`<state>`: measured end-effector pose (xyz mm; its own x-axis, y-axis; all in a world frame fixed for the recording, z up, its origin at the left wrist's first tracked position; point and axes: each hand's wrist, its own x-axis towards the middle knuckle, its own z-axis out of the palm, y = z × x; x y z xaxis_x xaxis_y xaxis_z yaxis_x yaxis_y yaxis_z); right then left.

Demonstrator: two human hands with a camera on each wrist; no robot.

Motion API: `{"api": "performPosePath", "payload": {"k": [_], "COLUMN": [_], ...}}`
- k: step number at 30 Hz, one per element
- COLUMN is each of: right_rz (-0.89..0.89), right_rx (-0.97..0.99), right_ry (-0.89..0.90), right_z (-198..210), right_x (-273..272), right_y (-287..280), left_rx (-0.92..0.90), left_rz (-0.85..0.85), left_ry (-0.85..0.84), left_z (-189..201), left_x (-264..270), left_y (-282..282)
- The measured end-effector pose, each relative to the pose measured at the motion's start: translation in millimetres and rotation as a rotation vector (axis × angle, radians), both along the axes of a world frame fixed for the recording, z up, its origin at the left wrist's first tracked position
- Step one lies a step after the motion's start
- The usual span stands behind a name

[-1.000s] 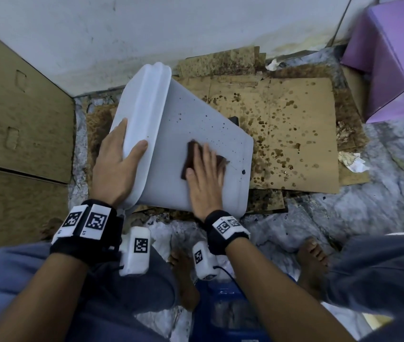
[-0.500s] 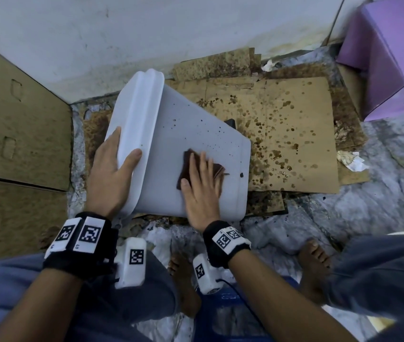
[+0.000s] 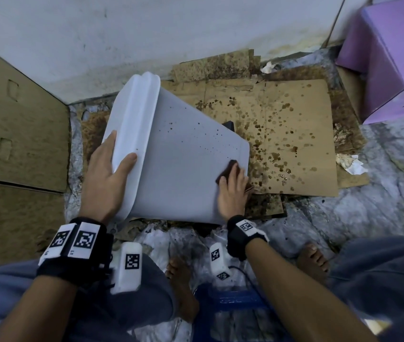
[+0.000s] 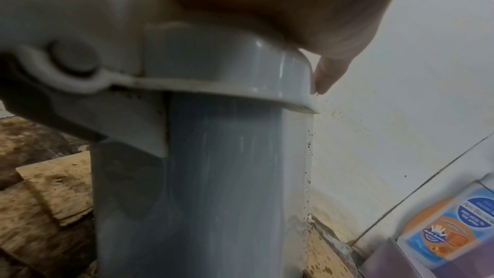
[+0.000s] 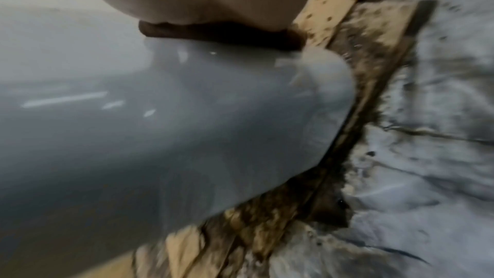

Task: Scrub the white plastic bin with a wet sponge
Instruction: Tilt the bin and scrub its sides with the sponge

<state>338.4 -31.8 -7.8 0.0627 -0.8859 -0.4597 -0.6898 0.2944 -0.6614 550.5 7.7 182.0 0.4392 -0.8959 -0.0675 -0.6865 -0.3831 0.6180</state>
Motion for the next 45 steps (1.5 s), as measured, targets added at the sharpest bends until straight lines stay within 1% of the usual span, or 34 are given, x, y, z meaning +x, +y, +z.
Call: {"api": "performPosePath", "payload": {"k": [1,4,6,8,11,15,16,18,20,22,26,30,33,36,38,41,45], "right_rz": [0.042,0.182,0.230,0.236,0.194,-0.017,-0.037,-0.044,-0.024,0.012,0.154,0.283,0.304,0.285,0.282,0.264,0.228], "right_rx": [-0.069,-0.276,-0.332,-0.348,-0.330,-0.109,-0.059,-0.021,-0.025,-0.065,-0.266,-0.406,-0.456,-0.439,-0.446,-0.451,-0.456], "right_ry": [-0.015,-0.177,-0.249,-0.273,-0.226,-0.128,-0.109,-0.072,-0.060,-0.132,-0.246,-0.284,-0.279,-0.314,-0.310,-0.300,-0.310], "right_z": [13.3,64.7,79.1,73.4,50.5,16.3,10.1,4.9,18.1,39.1,83.9,111.8,118.4,121.6,122.0,122.2,120.9], "right_x": [11.7,44.6,55.0,52.1,35.5,5.8,0.1,-4.4,2.4,15.1,47.8,72.4,81.8,86.3,88.0,90.7,92.6], "right_y": [4.5,23.4,29.9,30.0,24.9,7.9,4.1,-0.1,0.1,4.3,16.1,17.9,7.2,-4.7,-9.2,-18.7,-31.2], "left_rx": [0.002,0.011,0.014,0.014,0.010,0.002,0.005,0.021,0.032,0.024,0.019,0.085,0.098,0.077,0.033,0.010,-0.007], "left_rz": [0.004,0.002,0.003,0.003,-0.011,0.009,0.016,0.026,0.034,0.032,0.019,0.053,0.069,0.054,0.000,-0.073,-0.084], "left_ry": [0.005,0.028,0.045,0.072,0.088,0.102,0.108,0.105,0.105,0.116,0.077,0.003,-0.024,0.041,0.060,0.033,-0.017], "left_z": [0.3,-1.0,-3.4,-5.5,-8.7,-10.0,-9.8,-8.0,-4.3,-0.2,3.1,7.7,11.6,8.9,8.2,8.5,8.0], "left_x": [1.6,5.8,8.3,11.0,14.6,15.2,14.1,11.2,9.9,11.5,15.6,11.3,5.1,5.1,4.3,1.4,1.1], "left_y": [-0.7,-1.3,-0.3,1.5,2.0,1.7,1.5,0.2,-2.5,-6.6,-13.4,-22.7,-28.0,-27.3,-26.0,-26.5,-27.4]}}
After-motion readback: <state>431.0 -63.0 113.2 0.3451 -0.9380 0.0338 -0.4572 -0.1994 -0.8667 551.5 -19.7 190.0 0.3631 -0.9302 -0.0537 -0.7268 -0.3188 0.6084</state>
